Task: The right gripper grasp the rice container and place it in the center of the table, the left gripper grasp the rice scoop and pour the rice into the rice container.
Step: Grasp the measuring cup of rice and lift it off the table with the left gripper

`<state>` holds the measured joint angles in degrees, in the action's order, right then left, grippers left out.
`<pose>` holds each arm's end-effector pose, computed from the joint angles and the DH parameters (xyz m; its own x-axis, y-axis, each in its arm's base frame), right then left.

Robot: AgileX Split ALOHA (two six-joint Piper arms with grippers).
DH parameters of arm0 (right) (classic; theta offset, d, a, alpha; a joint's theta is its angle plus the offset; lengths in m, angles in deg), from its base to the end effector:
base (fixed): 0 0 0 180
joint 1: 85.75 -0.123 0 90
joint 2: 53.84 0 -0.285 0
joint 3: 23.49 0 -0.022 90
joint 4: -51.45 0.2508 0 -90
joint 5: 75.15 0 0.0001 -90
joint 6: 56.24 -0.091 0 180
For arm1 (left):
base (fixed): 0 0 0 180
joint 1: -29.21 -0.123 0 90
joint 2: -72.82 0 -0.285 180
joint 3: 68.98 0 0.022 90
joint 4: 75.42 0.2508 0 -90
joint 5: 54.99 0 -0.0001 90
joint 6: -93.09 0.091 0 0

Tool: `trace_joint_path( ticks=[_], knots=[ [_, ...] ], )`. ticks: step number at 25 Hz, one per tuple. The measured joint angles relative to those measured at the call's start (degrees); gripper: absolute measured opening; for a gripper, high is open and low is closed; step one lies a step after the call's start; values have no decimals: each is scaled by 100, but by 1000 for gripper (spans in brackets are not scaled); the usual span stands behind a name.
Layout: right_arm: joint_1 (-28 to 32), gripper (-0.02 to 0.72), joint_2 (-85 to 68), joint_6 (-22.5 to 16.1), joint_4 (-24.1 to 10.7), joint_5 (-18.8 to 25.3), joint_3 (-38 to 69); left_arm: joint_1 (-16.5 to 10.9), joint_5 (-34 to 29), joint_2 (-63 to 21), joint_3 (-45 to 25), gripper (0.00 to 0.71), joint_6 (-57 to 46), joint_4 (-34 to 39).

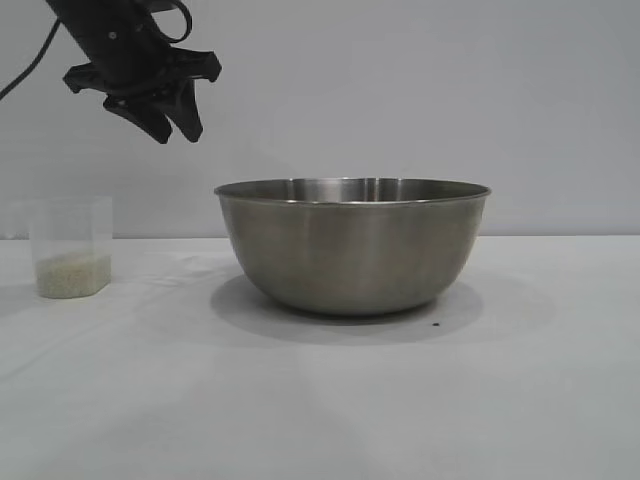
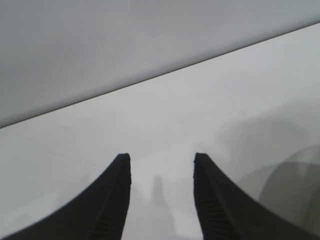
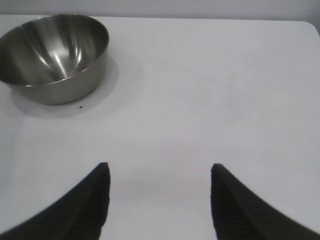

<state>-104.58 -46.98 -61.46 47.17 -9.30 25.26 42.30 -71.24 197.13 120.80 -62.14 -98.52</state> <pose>-0.0084 -0.0094 0.2695 -0.5084 -0.1096 -0.8541 -0.2367 0.9714 0.0162 0.4532 -0.1157 0.2167 -0.6060 0.1854 -0.7735 0.3343 0.9418 -0.0362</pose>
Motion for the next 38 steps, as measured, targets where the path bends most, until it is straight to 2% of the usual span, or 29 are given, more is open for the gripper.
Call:
trace_joint_path(
  ticks=[3,9,12,15,18,21,23,25,29,32,33,34,38],
  knots=[
    [0,411,0,169,116,-11,25,0,0,-33,0,239,0,14],
    [0,411,0,204,128,-15,36,0,35,-363,0,239,0,13],
    [0,411,0,204,138,-15,36,0,321,-658,-144,239,0,13],
    [0,411,0,204,138,-15,36,0,1032,-1151,-909,239,41,13],
    [0,411,0,204,138,-24,36,0,2269,-1736,-2135,239,130,27],
    [0,411,0,204,138,-24,36,0,3451,-2262,-3432,239,164,399],
    [0,411,0,204,138,-28,36,0,3993,-2513,-4092,239,62,799],
    [0,411,0,204,138,-28,36,0,4315,-2623,-4577,239,-219,1093],
    [0,411,0,204,138,-37,36,0,4534,-2658,-5183,239,-1133,1628],
    [0,411,0,204,138,-37,36,0,4817,-2658,-5644,239,-1807,1774],
    [0,369,0,204,138,-37,36,0,4922,-2673,-5774,239,-2000,1798],
    [0,363,0,204,138,-37,36,0,5055,-2687,-5940,239,-2182,1811],
    [0,365,0,204,138,-37,36,0,5539,-2685,-6502,239,-2776,2019]
  ],
)
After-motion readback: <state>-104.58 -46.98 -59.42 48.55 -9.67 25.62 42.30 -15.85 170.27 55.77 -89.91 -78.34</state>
